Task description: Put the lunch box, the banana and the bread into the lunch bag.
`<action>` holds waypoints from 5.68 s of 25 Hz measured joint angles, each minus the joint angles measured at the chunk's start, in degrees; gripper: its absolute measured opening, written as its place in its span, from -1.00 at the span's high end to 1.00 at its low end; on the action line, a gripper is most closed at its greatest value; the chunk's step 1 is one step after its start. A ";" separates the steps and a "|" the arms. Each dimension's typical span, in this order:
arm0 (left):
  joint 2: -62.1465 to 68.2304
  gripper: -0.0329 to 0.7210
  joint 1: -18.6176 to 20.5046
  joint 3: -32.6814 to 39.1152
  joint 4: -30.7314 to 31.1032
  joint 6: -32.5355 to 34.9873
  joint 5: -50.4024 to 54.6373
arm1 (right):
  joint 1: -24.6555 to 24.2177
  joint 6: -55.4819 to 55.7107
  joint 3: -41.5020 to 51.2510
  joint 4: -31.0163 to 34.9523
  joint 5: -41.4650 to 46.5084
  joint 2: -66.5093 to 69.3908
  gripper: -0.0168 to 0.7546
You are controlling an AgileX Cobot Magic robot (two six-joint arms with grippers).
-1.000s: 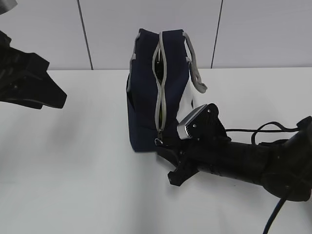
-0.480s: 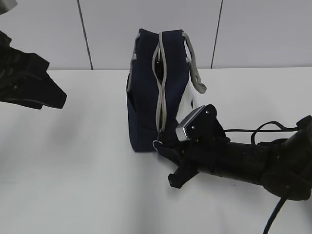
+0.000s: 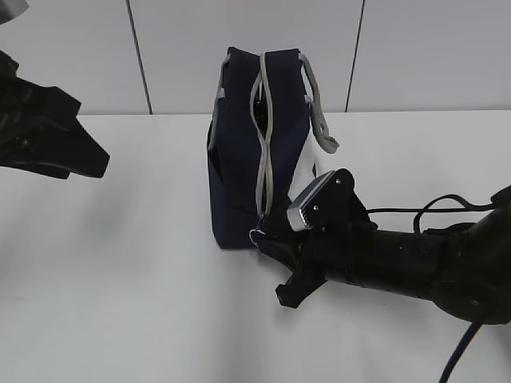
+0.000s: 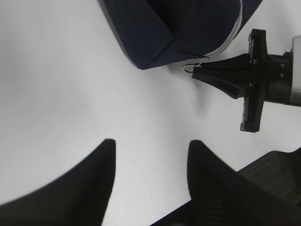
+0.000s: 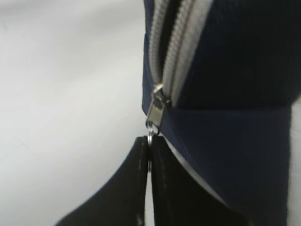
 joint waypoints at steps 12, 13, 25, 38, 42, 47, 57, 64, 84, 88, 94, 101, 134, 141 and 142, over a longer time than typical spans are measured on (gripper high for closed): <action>0.00 -0.04 0.00 0.00 0.00 0.00 0.05 | 0.00 0.50 2.43 -0.13 0.10 -3.05 1.00; 0.00 -0.04 0.00 0.00 0.00 0.00 0.05 | 0.00 0.50 2.74 -0.13 -0.47 -3.05 1.00; 0.00 -0.04 -0.58 0.00 -1.40 0.00 -0.01 | 0.00 3.56 5.18 -1.68 -2.02 -8.77 1.00; 0.00 -0.04 -0.94 0.00 -2.75 0.00 0.09 | 0.00 4.70 3.52 -5.24 1.12 -12.91 1.00; 0.00 -0.04 -0.94 0.00 -2.86 0.00 0.15 | 0.00 7.22 1.89 -7.56 3.11 -14.40 1.00; 0.00 -0.04 -0.94 0.00 -2.86 0.00 0.15 | 0.00 13.78 -1.26 -14.93 6.74 -16.43 1.00; 0.00 -0.04 -0.94 0.00 -2.64 0.00 0.04 | 0.00 27.50 -8.32 -28.26 7.13 -16.56 1.00; 0.00 -0.04 -0.94 0.00 -2.39 0.89 -0.58 | 0.00 29.92 -10.58 -30.63 9.13 -18.36 1.00; 0.00 -0.04 -0.94 0.00 -2.39 1.40 -1.55 | 0.00 30.17 -16.38 -31.03 16.30 -19.38 1.00; 0.00 -0.04 -0.94 0.00 -2.39 1.77 -1.81 | -0.31 30.17 -17.39 -31.03 17.30 -19.38 1.00; 0.56 -0.04 -0.94 0.00 -2.39 1.82 -2.72 | -1.66 30.17 -19.23 -31.03 17.39 -19.38 1.00; 3.77 -0.04 -0.94 0.00 -3.24 3.71 -4.34 | -2.28 29.65 -20.12 -28.92 18.66 -19.38 1.00; 6.87 -0.04 -0.94 0.00 -12.13 17.20 -13.40 | -3.60 28.67 -26.56 -12.87 24.91 -15.01 1.00; 8.67 -0.04 -0.94 0.00 -16.87 22.95 -15.00 | -3.60 29.04 -26.60 -11.05 25.12 -14.36 1.00; 9.13 -0.04 -0.94 0.00 -18.48 25.13 -15.58 | -3.60 29.45 -26.60 -10.97 25.12 -14.36 1.00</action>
